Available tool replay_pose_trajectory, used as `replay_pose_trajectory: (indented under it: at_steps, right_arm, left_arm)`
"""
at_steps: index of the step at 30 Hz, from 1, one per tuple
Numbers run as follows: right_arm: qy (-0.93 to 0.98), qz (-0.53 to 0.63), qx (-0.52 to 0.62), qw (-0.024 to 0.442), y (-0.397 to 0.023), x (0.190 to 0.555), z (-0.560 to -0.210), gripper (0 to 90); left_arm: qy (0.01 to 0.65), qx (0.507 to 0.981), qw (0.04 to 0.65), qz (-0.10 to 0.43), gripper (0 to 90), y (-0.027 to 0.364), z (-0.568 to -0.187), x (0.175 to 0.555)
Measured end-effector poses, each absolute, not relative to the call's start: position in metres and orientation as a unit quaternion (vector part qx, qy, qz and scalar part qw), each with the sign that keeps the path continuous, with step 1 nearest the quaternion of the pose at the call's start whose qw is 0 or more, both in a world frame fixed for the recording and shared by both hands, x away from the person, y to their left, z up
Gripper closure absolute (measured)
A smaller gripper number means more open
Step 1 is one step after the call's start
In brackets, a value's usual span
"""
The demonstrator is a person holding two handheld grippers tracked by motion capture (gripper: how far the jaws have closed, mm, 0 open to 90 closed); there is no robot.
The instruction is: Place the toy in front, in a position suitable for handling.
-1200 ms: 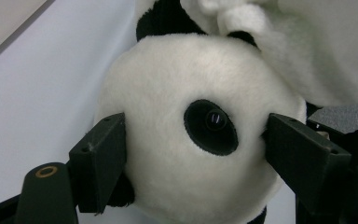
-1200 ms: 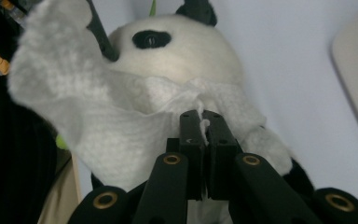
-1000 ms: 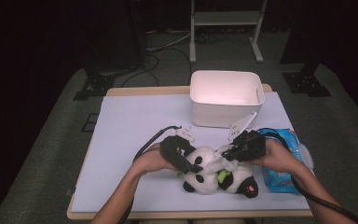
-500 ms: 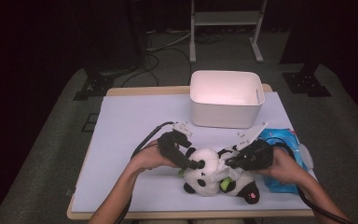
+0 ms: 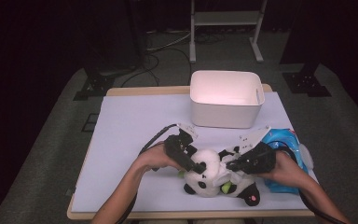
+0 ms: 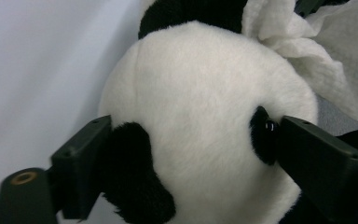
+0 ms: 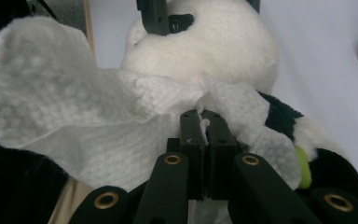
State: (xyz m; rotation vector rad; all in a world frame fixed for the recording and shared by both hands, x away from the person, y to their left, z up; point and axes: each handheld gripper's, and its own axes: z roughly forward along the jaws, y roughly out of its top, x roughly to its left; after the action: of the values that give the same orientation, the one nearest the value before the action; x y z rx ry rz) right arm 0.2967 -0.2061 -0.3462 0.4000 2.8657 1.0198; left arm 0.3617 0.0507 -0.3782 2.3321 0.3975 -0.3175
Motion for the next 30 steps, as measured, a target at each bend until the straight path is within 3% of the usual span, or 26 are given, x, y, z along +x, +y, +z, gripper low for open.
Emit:
replay_pose_trajectory:
  at_steps: [4,16,18,30]
  right_arm:
    - [0.932,0.335,0.133,0.044,-0.204,0.301,-0.342,86.9]
    - [0.925,0.352,0.130,0.063,-0.200,0.321,-0.322,86.9]
    - [0.923,0.355,0.131,0.066,-0.198,0.323,-0.316,86.9]
    - [0.919,0.362,0.131,0.079,-0.180,0.341,-0.304,86.8]
  left_arm:
    - [0.152,0.902,0.389,-0.111,29.0,0.056,-0.374,0.364]
    - [0.094,0.924,0.372,-0.007,33.9,0.065,-0.328,0.367]
    - [0.086,0.921,0.380,-0.008,41.0,0.070,-0.324,0.366]
    - [0.075,0.918,0.390,-0.002,39.2,0.081,-0.340,0.356]
